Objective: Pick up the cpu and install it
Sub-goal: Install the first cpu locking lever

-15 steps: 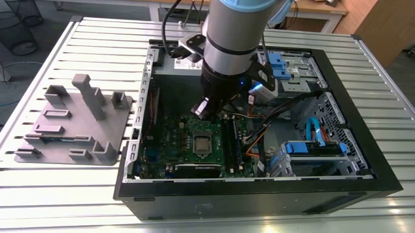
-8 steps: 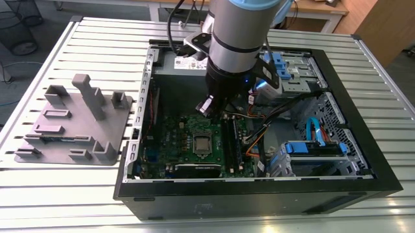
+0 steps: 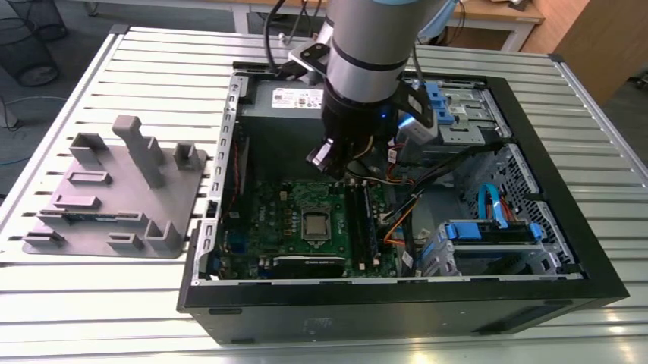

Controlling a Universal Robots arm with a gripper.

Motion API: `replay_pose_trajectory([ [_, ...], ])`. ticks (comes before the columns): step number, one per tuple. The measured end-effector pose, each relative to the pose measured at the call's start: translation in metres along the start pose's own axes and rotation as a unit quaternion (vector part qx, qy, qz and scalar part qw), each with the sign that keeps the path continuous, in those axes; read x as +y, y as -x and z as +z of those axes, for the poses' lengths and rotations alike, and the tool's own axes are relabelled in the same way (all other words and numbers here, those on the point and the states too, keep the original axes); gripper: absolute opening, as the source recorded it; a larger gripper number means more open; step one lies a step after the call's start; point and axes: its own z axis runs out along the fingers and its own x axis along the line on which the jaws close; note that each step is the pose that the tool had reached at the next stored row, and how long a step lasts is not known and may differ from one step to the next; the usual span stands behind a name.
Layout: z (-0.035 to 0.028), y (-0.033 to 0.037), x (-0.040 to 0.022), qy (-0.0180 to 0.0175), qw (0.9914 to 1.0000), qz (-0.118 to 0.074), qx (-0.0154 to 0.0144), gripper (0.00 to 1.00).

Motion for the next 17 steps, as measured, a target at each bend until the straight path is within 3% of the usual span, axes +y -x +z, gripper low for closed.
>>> replay_pose_trajectory([
  [8, 0.0002, 0.0069, 0.0006, 0.0000, 1.00000, 0.000, 0.0000, 0.11],
  [17, 0.0054, 0.0156, 0.0077, -0.0003, 1.00000, 0.000, 0.0003, 0.11],
])
